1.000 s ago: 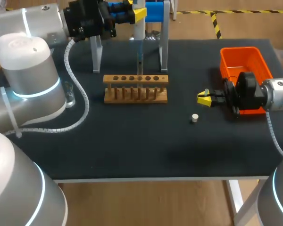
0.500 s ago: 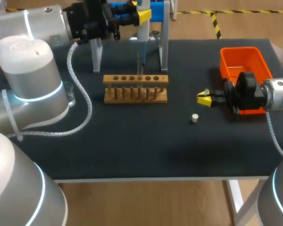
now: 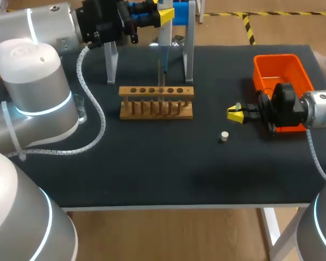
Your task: Invert the test tube, pick up the pipette, mount the tip to pipette, aspirate from beaker and dispense into the tube, eject the tip, return the pipette, and cap with the stopper.
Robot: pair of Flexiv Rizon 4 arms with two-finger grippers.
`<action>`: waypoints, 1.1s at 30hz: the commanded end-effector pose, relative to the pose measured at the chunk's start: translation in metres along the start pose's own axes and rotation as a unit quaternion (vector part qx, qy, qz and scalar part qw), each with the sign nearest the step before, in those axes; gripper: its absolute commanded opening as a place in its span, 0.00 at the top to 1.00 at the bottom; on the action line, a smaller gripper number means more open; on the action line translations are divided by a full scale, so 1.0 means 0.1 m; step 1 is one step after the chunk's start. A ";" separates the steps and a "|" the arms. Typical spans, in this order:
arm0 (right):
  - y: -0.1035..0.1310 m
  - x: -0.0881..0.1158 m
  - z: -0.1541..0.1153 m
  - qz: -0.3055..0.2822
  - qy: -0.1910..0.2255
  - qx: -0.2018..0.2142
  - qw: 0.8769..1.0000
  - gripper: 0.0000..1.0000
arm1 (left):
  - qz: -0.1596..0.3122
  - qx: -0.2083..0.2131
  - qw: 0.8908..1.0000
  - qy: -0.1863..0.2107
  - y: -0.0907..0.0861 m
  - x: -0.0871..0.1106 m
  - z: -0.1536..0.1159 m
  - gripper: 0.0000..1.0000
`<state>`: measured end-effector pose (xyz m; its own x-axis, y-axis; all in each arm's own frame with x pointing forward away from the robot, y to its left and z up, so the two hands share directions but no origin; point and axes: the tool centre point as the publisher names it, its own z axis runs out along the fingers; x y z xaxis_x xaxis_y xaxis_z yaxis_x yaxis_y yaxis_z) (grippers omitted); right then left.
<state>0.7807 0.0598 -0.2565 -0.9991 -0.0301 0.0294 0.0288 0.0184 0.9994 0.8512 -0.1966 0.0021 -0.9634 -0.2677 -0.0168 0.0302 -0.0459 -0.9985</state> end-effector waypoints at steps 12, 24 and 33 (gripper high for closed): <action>0.00 0.01 0.00 0.000 -0.001 0.001 1.000 1.00 | 0.006 -0.002 1.000 0.002 -0.05 0.00 -0.02 1.00; 0.00 0.01 0.00 0.000 -0.001 0.001 1.000 1.00 | 0.006 -0.002 1.000 0.002 -0.05 0.00 -0.02 1.00; 0.00 0.01 0.00 0.000 -0.001 0.001 1.000 1.00 | 0.006 -0.002 1.000 0.002 -0.05 0.00 -0.02 1.00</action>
<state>0.7807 0.0598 -0.2565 -0.9991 -0.0301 0.0294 0.0288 0.0184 0.9994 0.8500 -0.1959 0.0064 -0.9633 -0.2666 -0.0300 0.0425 -0.0415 -0.9982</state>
